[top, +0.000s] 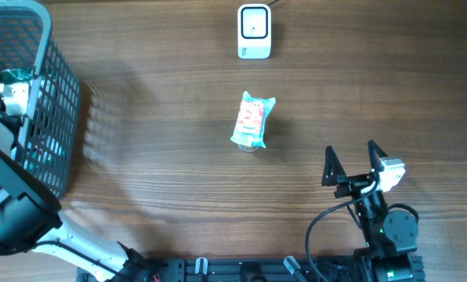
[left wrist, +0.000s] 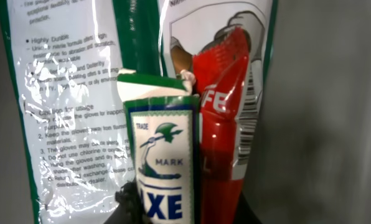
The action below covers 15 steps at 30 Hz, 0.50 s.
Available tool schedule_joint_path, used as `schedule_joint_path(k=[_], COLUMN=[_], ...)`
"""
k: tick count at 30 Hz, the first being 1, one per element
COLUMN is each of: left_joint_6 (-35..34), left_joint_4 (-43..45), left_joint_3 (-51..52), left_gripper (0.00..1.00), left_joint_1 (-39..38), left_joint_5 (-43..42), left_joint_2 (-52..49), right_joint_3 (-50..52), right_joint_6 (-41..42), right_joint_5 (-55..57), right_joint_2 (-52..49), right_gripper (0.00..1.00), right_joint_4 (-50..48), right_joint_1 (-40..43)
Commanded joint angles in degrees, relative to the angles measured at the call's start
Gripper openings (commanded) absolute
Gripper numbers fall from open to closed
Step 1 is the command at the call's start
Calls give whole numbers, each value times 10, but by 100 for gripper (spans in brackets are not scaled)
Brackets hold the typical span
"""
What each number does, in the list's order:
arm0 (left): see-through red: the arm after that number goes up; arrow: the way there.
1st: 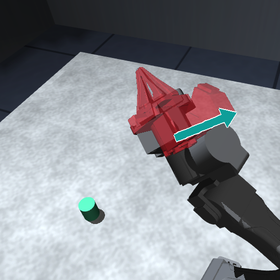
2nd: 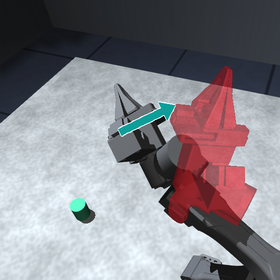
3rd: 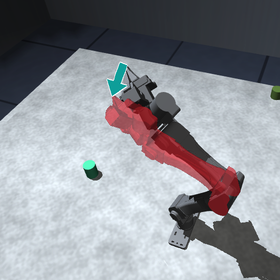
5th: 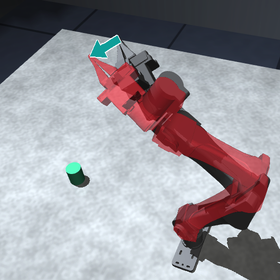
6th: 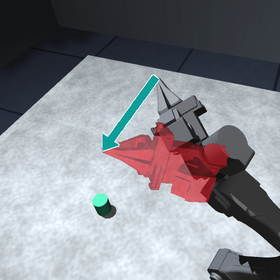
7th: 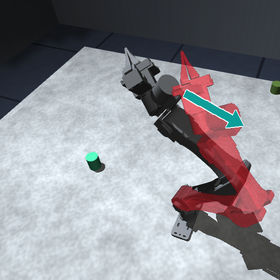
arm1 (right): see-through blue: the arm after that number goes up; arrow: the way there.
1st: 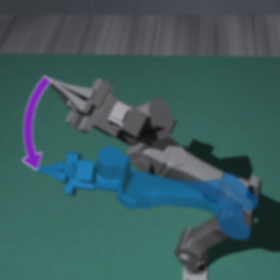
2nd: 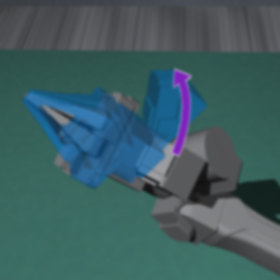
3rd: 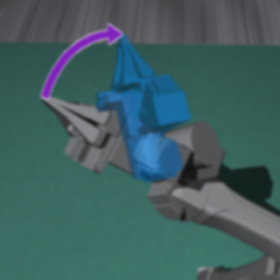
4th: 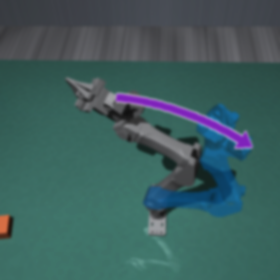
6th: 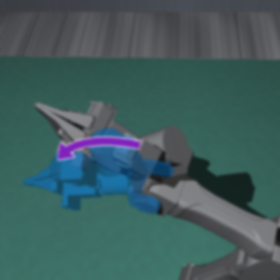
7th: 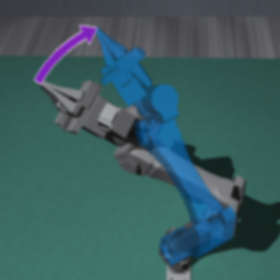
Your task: Scan the item barcode
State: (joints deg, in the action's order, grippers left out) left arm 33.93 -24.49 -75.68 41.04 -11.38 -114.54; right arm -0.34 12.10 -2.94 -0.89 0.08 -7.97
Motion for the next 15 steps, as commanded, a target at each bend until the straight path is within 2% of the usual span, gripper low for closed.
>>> schedule_joint_path(k=[1,7,10,15], left_joint_6=[-79,-137,-139,-171], left_joint_4=[21,82,113,167], left_joint_3=[25,17,17,17], left_gripper=[4,4,4,4], left_joint_1=[0,0,0,-1], left_joint_5=[6,6,7,58], left_joint_2=[-38,11,55,157], right_joint_3=[0,0,0,0], right_joint_6=[-1,-1,-1,-1], right_joint_5=[0,0,0,0], right_joint_2=[3,3,3,3], right_gripper=[100,100,100,100], right_joint_4=[-1,-1,-1,-1], right_joint_1=[2,2,2,2])
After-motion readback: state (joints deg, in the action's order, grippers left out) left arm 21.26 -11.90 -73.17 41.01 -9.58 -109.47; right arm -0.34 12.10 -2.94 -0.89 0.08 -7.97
